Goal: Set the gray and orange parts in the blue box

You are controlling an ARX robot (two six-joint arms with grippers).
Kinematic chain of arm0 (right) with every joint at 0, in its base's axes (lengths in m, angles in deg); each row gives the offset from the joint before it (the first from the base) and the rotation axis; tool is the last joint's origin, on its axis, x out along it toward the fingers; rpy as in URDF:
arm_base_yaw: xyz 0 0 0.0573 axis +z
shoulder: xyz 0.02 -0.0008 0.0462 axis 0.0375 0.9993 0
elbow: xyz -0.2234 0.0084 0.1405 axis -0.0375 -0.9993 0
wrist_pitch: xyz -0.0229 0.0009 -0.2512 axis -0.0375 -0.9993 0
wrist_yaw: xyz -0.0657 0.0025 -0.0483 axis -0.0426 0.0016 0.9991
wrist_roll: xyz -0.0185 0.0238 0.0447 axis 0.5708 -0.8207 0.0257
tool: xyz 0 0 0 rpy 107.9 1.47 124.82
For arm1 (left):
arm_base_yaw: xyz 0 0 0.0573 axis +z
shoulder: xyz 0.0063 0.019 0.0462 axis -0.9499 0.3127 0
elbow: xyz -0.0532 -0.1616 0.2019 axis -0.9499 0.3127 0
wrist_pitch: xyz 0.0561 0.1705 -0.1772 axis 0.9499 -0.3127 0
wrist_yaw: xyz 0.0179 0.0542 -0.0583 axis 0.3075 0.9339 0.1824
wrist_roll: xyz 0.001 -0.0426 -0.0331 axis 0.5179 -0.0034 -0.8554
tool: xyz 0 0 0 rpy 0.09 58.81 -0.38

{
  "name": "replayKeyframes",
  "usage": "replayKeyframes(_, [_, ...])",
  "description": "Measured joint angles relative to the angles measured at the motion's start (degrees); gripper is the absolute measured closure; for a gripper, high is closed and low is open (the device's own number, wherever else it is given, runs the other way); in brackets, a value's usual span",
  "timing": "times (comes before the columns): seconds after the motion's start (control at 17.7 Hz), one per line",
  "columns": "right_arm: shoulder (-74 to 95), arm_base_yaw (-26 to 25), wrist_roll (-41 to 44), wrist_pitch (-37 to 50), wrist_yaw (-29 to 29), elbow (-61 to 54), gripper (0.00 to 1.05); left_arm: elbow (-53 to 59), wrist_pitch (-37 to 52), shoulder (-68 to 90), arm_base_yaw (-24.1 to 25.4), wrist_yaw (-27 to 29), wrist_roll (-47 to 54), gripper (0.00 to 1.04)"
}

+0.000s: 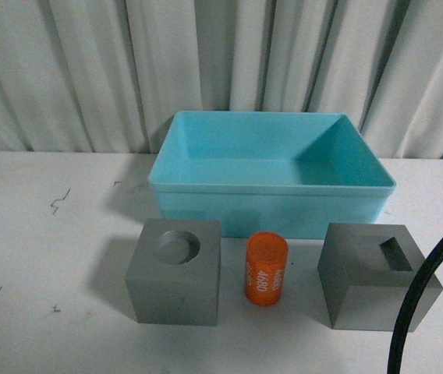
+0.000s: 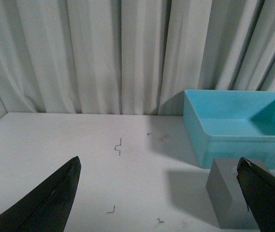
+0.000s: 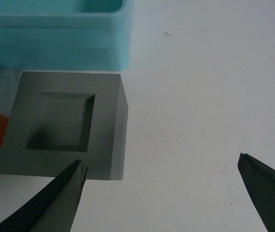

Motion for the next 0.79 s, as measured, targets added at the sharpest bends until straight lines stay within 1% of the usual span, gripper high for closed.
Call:
replayKeyframes(0.28, [8.2, 3.0, -4.5, 5.1, 2.5, 1.7, 0.06, 0.0, 0.0, 0.0, 0.0, 0.0, 0.0, 0.07])
replayKeyframes(0.45, [11.9, 3.1, -6.5, 6.7, 4.0, 3.2, 0.06, 0.0, 0.0, 0.0, 0.0, 0.0, 0.0, 0.07])
replayKeyframes(0.68, [15.6, 3.7, -9.0, 7.4, 4.2, 5.3, 0.06, 0.0, 0.0, 0.0, 0.0, 0.0, 0.0, 0.07])
replayKeyframes(0.73, [16.6, 3.9, -9.8, 7.7, 3.8, 5.4, 0.25, 0.0, 0.0, 0.0, 0.0, 0.0, 0.0, 0.07])
replayKeyframes(0.79, [16.6, 4.3, -9.8, 7.8, 3.8, 5.4, 0.34, 0.0, 0.0, 0.0, 0.0, 0.0, 0.0, 0.07])
